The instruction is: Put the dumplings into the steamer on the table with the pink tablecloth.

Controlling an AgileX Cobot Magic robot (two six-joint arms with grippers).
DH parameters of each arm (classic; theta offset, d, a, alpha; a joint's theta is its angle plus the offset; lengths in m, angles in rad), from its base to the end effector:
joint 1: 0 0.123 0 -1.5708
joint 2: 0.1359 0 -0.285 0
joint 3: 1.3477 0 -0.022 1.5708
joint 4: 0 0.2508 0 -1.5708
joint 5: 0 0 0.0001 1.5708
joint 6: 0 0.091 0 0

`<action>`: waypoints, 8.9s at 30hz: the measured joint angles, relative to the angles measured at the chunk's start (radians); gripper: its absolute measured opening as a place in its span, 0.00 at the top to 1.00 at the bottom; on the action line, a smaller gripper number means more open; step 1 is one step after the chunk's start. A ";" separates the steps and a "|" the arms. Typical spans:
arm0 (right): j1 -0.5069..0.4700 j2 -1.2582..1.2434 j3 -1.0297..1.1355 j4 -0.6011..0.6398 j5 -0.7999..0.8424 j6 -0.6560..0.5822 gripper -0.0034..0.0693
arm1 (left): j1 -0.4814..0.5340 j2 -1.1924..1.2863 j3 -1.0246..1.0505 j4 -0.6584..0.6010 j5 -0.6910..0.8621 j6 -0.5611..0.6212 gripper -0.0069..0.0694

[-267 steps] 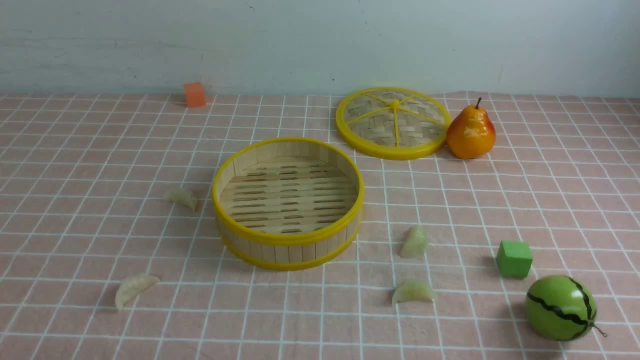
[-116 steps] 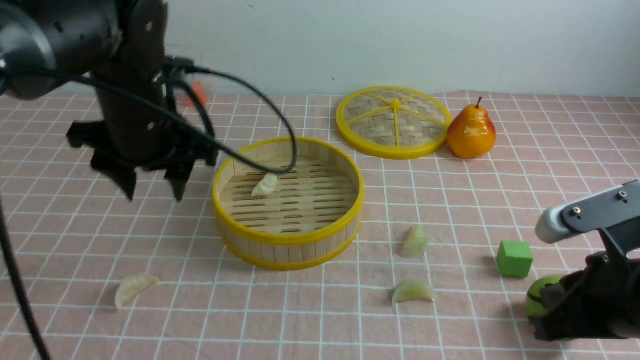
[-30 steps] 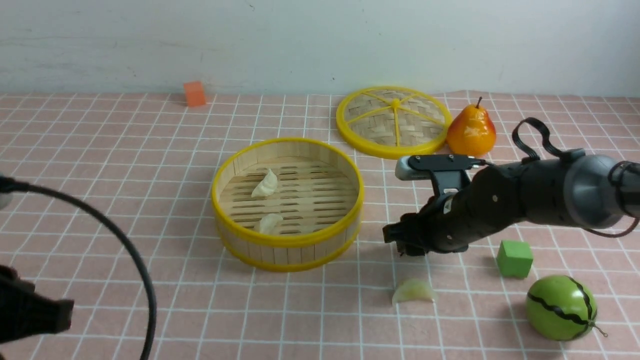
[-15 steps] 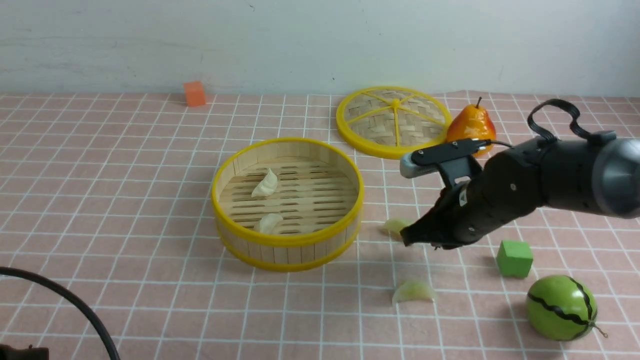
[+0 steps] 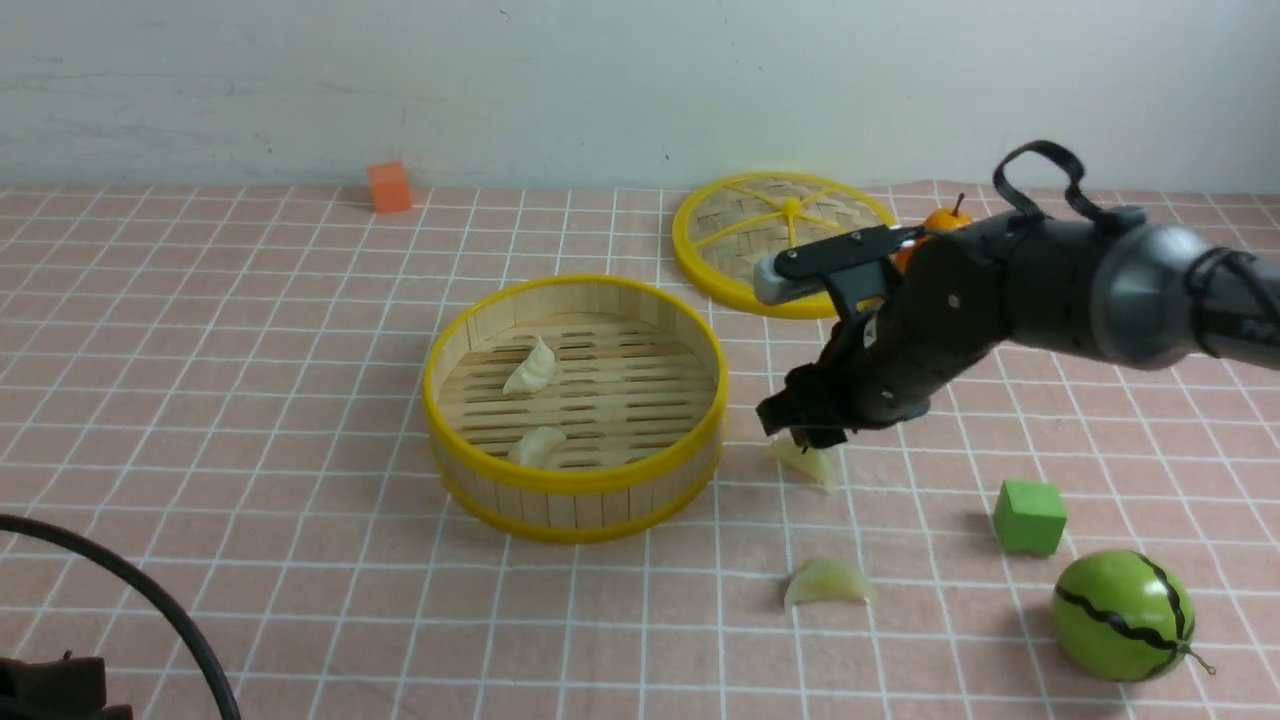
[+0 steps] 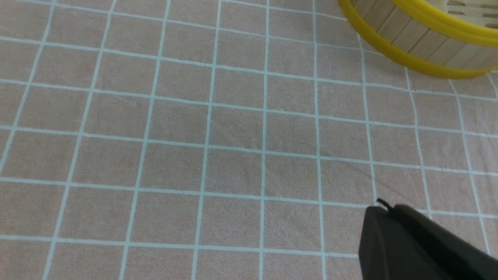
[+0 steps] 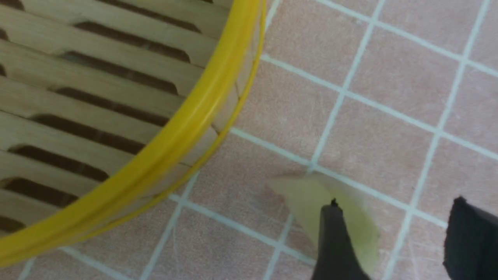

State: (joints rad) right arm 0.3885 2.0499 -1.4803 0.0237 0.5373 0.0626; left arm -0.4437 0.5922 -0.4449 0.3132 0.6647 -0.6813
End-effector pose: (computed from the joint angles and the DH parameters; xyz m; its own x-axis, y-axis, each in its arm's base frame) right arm 0.4109 0.1694 0.1814 -0.8176 -0.2451 -0.5211 -0.3180 0.9466 0.0537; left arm 0.1042 -0.0304 0.2619 -0.6504 -0.1457 -0.7455 0.0200 0.9778 -0.2085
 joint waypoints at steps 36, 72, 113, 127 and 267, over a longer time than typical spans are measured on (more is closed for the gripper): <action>0.106 0.313 -0.590 0.212 0.155 -0.342 0.35 | 0.000 0.000 0.000 0.035 0.005 0.002 0.92; 0.097 0.061 -0.111 0.137 0.605 -0.599 0.67 | 0.000 0.000 0.000 -0.010 0.034 0.002 0.91; 0.122 -0.369 -0.733 0.059 0.712 -0.233 0.88 | 0.000 0.000 0.000 0.016 0.007 0.002 0.89; 0.122 -1.138 0.519 0.024 0.317 -0.167 0.98 | 0.000 0.000 0.000 0.016 0.008 0.002 0.88; -0.216 -2.060 1.497 -0.060 -0.158 -0.017 0.88 | 0.359 -0.603 0.476 -0.336 -0.277 0.546 0.93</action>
State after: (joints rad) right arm 0.1729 -0.0099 0.0163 -0.0362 0.3794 0.0453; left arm -0.0851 -0.0106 0.0315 -0.0231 0.3874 -0.1348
